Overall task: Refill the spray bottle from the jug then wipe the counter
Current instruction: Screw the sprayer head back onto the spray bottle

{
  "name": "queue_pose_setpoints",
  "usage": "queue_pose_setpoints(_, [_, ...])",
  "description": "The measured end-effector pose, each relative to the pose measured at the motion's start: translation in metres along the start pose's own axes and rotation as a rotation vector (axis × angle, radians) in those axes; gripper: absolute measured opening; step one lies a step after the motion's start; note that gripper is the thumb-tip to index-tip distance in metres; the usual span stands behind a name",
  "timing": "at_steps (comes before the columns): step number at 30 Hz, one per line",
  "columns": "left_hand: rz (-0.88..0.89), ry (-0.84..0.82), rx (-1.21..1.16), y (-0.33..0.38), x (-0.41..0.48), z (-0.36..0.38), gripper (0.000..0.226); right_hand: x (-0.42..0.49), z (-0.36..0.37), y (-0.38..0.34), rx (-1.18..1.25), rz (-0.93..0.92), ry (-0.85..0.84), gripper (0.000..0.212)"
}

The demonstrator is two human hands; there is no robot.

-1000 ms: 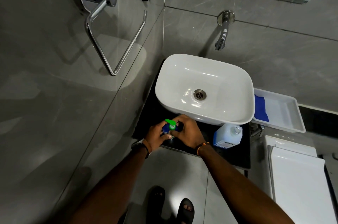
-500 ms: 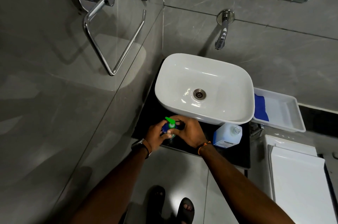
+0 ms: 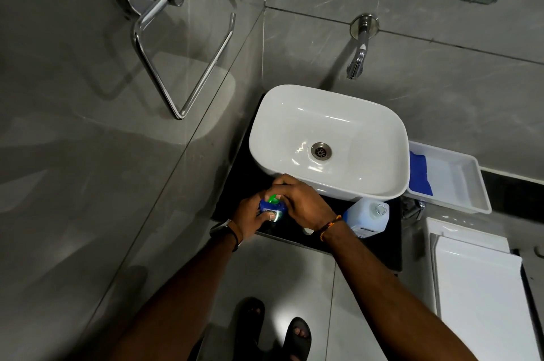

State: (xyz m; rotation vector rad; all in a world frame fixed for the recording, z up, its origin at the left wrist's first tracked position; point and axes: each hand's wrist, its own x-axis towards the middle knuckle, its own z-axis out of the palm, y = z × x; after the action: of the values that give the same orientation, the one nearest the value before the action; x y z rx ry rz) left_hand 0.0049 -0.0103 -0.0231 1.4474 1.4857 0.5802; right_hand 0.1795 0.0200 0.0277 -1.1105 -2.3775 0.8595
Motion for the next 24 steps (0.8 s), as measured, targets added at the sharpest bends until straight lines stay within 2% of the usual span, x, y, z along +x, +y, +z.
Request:
queue_pose_setpoints(6, [0.005, 0.003, -0.037, -0.002, 0.0, 0.001, 0.052, 0.0, -0.005, -0.001, 0.014, -0.045, -0.021, 0.028])
queue_pose_setpoints(11, [0.016, -0.001, -0.094, -0.005, 0.0, 0.002, 0.053, 0.002, -0.006, 0.001, 0.06, -0.042, -0.029, 0.037])
queue_pose_setpoints(19, [-0.068, 0.116, -0.287, -0.018, -0.001, 0.008, 0.054, 0.007, 0.011, 0.005, 0.123, 0.03, 0.109, 0.033])
queue_pose_setpoints(22, [-0.096, 0.179, -0.34, -0.021, -0.001, 0.009, 0.058, 0.016, 0.018, 0.003, 0.127, 0.019, 0.188, 0.022])
queue_pose_setpoints(24, [-0.089, 0.238, -0.359, -0.024, 0.0, 0.007, 0.057, 0.025, 0.022, 0.0, 0.111, 0.02, 0.198, 0.022])
